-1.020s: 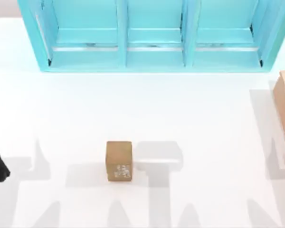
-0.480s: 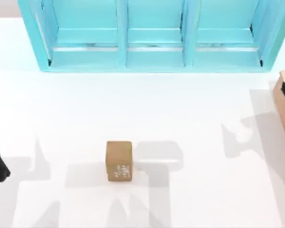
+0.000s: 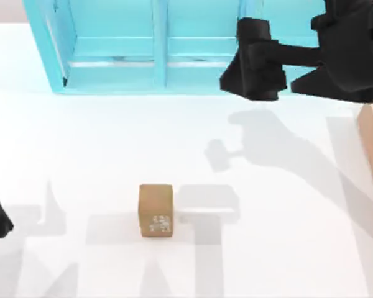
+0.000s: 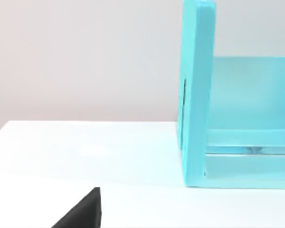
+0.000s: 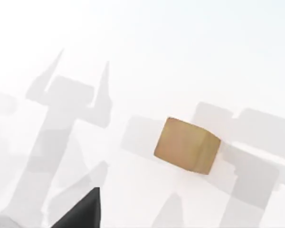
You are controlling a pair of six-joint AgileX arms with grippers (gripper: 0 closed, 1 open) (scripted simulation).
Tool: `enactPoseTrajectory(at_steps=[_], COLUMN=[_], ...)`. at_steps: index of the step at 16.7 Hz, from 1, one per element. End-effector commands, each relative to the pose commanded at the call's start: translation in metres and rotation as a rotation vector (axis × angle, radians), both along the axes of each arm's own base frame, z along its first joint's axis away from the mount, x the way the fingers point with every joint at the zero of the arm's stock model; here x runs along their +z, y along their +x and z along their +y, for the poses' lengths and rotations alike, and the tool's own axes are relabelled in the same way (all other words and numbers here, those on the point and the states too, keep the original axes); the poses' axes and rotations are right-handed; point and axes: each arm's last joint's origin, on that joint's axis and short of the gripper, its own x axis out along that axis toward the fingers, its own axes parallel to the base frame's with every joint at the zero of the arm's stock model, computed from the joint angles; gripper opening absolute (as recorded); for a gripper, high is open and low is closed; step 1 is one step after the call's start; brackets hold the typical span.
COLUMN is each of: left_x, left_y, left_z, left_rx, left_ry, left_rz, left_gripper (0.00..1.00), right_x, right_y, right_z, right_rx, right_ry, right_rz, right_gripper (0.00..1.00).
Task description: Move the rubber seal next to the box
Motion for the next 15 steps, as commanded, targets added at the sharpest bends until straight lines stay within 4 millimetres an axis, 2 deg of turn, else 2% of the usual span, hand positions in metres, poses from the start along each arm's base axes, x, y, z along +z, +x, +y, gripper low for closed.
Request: enactPoseTrajectory(at_steps=[4,8,11,15], left_x=[0.000,0.000,0.000,0.000], left_y=[0.000,0.000,0.000,0.000], left_z=[0.000,0.000,0.000,0.000], left_rx=[0.000,0.000,0.000,0.000], left_ry=[0.000,0.000,0.000,0.000], left_rz=[0.000,0.000,0.000,0.000], left_gripper=[1.00,1.00,1.00,1.00], right_x=[-0.014,-0.051,-0.080,-0.116], right_y=[0.029,0.046,0.054,0.064], right_z=[0.076,0.135,0.164,0.185], right_rx=[-0.002,-0.053,-0.104,-0.182], right_ry=[-0.115,-0.256,-0.350,-0.451], right_rz=[0.223,0.382,0.453,0.505], right_gripper=[1.00,1.00,1.00,1.00])
